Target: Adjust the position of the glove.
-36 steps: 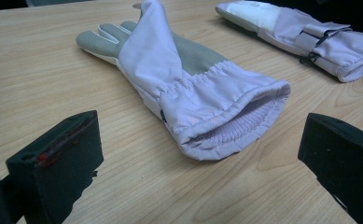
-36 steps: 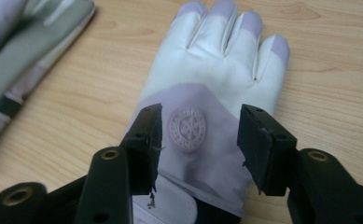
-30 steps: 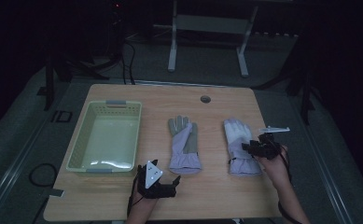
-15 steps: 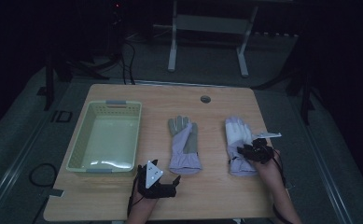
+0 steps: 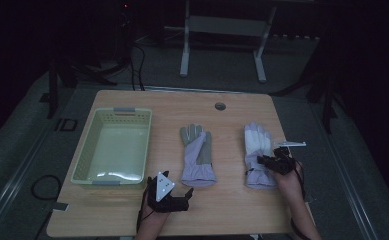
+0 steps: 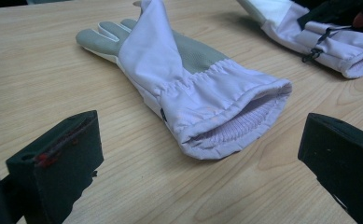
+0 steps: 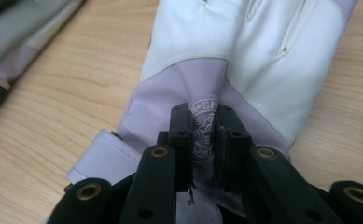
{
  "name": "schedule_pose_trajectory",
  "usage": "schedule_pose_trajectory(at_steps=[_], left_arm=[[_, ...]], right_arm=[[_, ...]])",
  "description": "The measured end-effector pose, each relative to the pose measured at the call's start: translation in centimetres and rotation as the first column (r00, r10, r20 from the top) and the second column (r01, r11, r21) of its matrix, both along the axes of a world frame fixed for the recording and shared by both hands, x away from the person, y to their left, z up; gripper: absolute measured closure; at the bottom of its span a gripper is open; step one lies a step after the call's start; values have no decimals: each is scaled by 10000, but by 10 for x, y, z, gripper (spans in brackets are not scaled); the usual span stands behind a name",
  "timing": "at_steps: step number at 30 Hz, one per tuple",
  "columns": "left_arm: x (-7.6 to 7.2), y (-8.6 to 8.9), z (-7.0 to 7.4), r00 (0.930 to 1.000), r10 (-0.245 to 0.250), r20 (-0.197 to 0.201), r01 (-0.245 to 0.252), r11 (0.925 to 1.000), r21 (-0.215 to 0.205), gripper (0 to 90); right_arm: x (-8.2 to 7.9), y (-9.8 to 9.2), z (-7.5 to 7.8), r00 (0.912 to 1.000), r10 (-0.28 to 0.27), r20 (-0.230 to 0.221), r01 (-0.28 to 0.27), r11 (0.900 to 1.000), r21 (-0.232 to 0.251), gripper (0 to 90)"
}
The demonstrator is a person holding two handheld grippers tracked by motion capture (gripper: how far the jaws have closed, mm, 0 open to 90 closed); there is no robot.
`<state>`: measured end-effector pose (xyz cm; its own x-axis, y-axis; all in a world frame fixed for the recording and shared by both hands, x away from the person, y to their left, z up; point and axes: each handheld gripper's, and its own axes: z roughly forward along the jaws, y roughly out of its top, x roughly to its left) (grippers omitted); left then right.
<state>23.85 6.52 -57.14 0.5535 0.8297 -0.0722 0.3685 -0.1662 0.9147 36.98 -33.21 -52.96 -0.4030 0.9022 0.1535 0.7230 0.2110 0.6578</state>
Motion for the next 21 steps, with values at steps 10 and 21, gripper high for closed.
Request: schedule_pose_trajectory(at_steps=[10, 21], left_arm=[[0, 0, 0, 10000, 9, 8, -9, 10000, 21, 0], [0, 0, 0, 10000, -1, 2, 1, 10000, -1, 0]], right_arm=[[-9, -7, 42, 9963, -155, 845, 94, 9974, 720, 804], [-13, 13, 90, 9891, 232, 1456, -411, 9918, 1211, 803]])
